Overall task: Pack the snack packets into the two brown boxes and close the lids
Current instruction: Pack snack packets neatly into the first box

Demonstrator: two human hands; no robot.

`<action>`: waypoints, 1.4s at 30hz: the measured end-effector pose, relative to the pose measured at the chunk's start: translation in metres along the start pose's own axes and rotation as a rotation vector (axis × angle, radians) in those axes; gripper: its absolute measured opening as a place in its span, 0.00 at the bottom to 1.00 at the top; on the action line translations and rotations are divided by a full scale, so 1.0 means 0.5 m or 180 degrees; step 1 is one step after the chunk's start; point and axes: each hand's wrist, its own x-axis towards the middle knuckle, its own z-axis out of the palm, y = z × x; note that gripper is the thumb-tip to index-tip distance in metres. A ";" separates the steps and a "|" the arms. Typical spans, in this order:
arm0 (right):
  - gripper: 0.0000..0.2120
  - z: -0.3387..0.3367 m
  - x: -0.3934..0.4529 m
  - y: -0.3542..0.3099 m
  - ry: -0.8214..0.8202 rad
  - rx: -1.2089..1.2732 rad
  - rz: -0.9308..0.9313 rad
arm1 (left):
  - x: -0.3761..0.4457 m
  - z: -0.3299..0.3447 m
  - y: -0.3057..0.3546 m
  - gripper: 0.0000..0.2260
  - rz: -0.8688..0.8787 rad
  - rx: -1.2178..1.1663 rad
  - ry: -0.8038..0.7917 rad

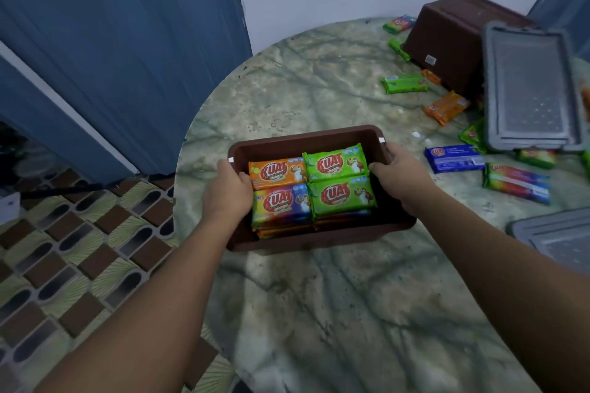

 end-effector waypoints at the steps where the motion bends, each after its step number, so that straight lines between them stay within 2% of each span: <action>1: 0.16 -0.011 -0.004 0.010 -0.0054 0.0048 -0.0009 | -0.017 0.006 0.004 0.12 -0.0037 0.0003 0.0018; 5: 0.20 -0.054 -0.031 0.052 -0.0128 0.0099 -0.0044 | -0.093 0.022 0.026 0.13 -0.0125 -0.0063 0.0060; 18: 0.16 -0.115 -0.122 0.147 -0.0041 0.0161 -0.0026 | -0.234 0.043 0.037 0.12 -0.0064 0.0040 0.0038; 33: 0.06 -0.163 -0.265 0.243 0.0130 0.0429 0.0204 | -0.360 0.053 0.031 0.11 0.0220 0.0089 -0.0145; 42: 0.10 -0.174 -0.341 0.277 0.0316 0.0417 0.0266 | -0.405 0.052 0.016 0.11 0.0450 0.0082 -0.0244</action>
